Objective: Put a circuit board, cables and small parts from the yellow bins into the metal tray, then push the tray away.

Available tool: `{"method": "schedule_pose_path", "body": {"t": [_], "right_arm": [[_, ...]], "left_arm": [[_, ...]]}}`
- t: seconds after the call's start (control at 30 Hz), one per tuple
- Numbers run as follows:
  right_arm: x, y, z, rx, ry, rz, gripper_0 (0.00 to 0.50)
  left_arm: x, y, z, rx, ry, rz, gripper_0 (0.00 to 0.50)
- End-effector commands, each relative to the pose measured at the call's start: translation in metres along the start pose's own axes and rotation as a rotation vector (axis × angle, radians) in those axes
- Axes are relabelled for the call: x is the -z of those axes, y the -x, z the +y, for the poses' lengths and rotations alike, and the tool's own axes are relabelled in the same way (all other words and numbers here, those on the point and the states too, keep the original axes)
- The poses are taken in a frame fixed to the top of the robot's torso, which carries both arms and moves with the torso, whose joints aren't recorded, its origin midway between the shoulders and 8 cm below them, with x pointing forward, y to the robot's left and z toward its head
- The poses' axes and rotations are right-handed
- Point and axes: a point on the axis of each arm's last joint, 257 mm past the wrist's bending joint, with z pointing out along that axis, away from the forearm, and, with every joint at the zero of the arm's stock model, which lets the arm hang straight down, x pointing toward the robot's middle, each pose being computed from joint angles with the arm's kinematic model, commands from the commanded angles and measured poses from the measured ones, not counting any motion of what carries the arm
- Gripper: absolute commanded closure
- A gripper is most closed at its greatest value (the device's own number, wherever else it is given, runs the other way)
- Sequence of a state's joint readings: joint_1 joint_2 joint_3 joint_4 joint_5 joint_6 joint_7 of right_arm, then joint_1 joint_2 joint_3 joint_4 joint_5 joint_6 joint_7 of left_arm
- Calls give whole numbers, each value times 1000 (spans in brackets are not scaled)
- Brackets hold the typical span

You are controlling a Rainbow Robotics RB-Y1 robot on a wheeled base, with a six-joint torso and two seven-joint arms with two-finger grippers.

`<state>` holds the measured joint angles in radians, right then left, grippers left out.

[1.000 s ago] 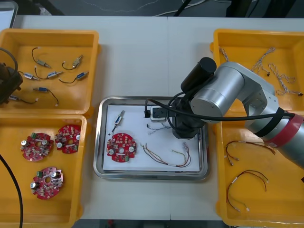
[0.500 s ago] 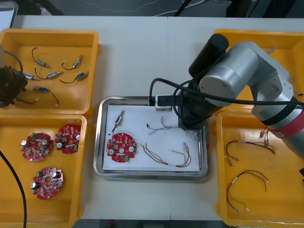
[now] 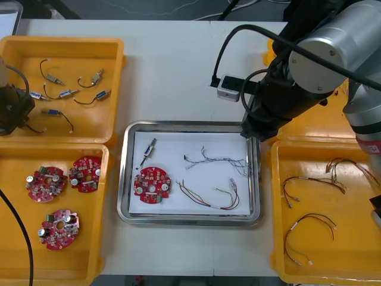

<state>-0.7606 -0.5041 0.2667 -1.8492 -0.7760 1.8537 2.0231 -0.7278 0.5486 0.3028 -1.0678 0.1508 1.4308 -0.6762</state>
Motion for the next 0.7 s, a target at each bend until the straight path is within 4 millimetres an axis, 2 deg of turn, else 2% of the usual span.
{"method": "schedule_pose_path", "body": {"t": [0.03, 0.3, 0.5, 0.7], "right_arm": [[41, 1, -27, -126, -63, -46, 0], [68, -23, -60, -397, -119, -72, 0], [86, -49, -83, -630, -170, -81, 0], [91, -81, -94, -803, -192, -77, 0]], "left_arm": [[17, 10, -27, -35, -60, -19, 500], [25, 10, -30, -40, -66, -17, 500], [52, 3, -37, -57, -76, 9, 500], [74, 1, -49, -70, -112, 7, 500]]}}
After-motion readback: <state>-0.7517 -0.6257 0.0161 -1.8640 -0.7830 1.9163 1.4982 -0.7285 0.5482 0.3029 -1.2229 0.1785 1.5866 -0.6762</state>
